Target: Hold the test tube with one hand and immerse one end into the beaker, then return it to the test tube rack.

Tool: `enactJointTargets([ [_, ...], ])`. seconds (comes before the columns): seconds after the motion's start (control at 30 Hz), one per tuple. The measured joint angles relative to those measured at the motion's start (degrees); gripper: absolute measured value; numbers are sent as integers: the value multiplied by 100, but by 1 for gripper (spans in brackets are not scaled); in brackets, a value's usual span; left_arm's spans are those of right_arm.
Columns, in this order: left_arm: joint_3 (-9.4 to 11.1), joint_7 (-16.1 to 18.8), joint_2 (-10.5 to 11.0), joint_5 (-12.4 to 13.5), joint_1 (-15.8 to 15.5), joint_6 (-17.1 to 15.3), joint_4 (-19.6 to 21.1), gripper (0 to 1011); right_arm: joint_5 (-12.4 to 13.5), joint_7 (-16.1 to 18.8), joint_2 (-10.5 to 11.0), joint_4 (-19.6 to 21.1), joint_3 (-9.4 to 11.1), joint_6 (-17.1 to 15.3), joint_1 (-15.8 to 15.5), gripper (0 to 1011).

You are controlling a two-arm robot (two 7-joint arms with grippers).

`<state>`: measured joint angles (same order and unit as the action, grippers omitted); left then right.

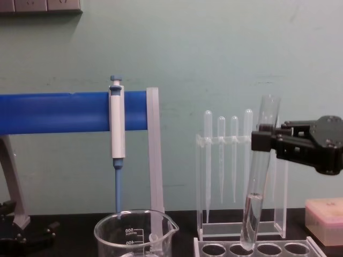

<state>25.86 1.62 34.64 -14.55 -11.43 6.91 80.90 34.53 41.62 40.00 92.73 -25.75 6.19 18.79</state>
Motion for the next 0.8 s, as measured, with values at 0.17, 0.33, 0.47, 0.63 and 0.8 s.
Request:
enactJointTargets([
  [0.17,0,0,0,0,0,0,0,1000,-38,34,-77,-125,-1,42,-15,224],
  [0.33,0,0,0,0,0,0,0,1000,-60,63,-127,-208,-3,69,-23,224],
  [0.47,0,0,0,0,0,0,0,1000,-78,77,-152,-252,-3,84,-36,224],
  [0.63,0,0,0,0,0,0,0,1000,-87,86,-184,-300,-2,99,-54,224],
  [0.8,0,0,0,0,0,0,0,1000,-110,107,-216,-339,-12,110,-64,224],
])
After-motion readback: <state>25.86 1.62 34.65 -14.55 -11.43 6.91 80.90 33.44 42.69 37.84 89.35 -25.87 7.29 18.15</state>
